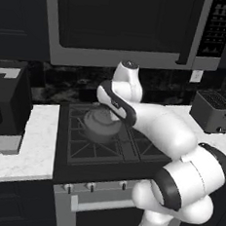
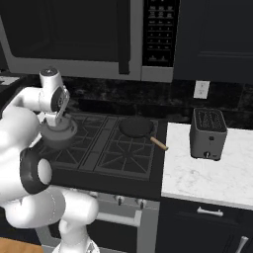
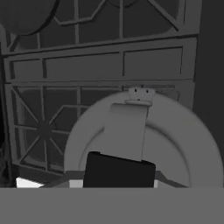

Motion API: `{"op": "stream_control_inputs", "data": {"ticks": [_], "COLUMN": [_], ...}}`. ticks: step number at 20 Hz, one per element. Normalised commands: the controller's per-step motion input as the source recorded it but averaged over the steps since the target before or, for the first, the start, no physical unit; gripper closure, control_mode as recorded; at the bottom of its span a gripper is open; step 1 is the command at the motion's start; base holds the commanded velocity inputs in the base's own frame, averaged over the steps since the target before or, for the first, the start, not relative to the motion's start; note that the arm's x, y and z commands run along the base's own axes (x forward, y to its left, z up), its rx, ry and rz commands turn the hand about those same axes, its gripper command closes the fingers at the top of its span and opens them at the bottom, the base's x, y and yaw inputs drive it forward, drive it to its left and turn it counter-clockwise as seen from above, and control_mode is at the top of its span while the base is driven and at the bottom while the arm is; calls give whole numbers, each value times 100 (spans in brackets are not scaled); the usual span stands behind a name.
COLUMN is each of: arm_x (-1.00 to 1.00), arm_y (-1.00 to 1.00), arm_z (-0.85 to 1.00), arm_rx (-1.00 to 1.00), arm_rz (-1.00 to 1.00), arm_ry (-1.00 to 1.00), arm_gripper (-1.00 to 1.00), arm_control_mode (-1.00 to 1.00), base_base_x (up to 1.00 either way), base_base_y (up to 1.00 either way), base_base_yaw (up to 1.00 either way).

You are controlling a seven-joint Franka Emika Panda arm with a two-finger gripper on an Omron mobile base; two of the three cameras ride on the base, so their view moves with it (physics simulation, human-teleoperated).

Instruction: Pick the kettle from the counter and place it on a stove burner. Then turn the burner on.

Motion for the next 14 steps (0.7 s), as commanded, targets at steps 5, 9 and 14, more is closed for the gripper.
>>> {"op": "stream_control_inputs", "data": {"ticks": [5,9,14], "arm_x": [7,26,34], "arm_y": [0,11,21], "arm_z": [-32,-19,-16], "arm_rx": [-25,-1,1], "arm_rz": [0,0,-1], "arm_ry": [-5,-2,-3], "arm_gripper": [100,100,100], "arm_control_mode": [-100,-100,-100], "base_base_x": [0,0,0], "base_base_y": [0,0,0], "base_base_yaw": [0,0,0]}}
